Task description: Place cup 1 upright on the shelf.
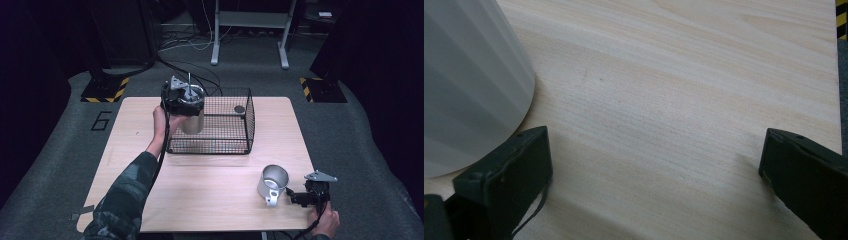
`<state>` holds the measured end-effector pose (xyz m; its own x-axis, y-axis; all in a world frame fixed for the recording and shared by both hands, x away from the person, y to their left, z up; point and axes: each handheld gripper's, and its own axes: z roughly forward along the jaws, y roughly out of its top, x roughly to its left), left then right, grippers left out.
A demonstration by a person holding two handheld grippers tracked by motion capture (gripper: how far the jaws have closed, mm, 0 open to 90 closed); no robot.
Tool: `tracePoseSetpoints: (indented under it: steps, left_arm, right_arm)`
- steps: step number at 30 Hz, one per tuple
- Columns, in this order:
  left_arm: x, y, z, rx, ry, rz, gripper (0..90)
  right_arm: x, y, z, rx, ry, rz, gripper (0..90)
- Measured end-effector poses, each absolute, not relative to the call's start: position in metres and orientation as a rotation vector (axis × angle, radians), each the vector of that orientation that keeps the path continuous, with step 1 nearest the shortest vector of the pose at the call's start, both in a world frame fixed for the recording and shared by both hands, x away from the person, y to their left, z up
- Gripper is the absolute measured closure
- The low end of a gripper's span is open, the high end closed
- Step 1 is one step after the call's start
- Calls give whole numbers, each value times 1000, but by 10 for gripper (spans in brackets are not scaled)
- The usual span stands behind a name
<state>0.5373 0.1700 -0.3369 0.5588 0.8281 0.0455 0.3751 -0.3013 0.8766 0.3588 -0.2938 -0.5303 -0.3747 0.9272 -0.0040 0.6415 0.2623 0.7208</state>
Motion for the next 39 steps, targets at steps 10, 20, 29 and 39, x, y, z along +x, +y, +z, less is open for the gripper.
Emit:
tracePoseSetpoints:
  steps: [10,20,29,39]
  left_arm:
    - [545,165,-357,1912,1017,622,37]
    - [551,164,-377,1935,1058,612,37]
    - [553,161,-392,1949,1081,609,37]
    - [554,159,-402,1951,1091,610,37]
  right_arm:
    - [359,-294,-530,1419,2111,895,0]
    - [359,-294,-530,1406,2116,894,1]
    - [359,-294,-530,1407,2116,895,1]
    - [359,-294,-530,1405,2118,896,1]
